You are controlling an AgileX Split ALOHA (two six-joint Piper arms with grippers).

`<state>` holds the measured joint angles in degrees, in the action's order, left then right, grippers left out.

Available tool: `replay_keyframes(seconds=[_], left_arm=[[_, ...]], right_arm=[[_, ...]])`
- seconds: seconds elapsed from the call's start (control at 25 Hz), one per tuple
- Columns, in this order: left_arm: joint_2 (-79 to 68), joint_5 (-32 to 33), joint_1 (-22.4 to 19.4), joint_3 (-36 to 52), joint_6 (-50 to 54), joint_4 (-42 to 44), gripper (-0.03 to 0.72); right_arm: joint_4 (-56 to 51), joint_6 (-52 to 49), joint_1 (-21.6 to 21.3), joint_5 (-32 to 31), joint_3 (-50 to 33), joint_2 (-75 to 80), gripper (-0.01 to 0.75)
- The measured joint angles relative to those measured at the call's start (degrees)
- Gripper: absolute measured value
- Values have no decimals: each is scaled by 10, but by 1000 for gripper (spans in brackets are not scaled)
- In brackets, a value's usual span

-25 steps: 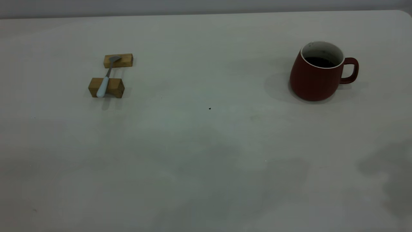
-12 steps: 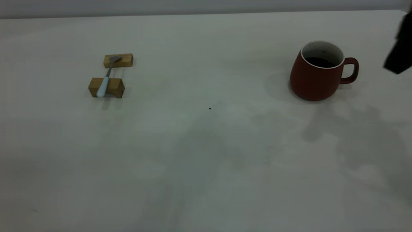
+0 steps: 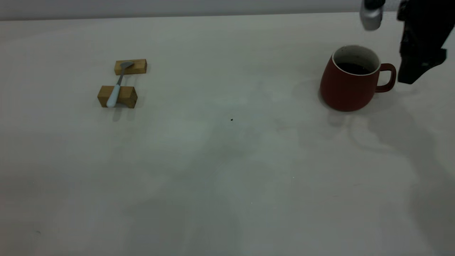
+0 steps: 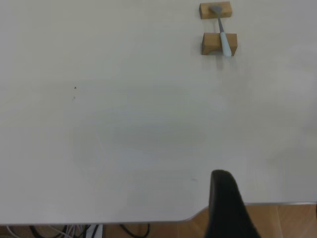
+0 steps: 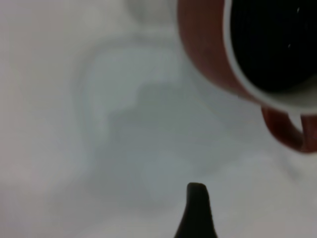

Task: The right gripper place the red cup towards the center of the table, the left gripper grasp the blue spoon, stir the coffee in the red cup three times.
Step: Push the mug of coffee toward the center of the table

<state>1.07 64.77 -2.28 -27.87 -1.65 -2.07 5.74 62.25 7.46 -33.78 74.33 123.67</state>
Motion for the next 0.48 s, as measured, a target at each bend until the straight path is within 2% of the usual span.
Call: replay_keyframes(seconds=[0.24, 0.48], left_arm=[[0, 0, 0, 0, 0, 0, 496], [0, 0, 0, 0, 0, 0, 496]], right_arm=[[4, 29, 0, 0, 74, 75, 661], [6, 38, 0, 0, 116, 115, 660]])
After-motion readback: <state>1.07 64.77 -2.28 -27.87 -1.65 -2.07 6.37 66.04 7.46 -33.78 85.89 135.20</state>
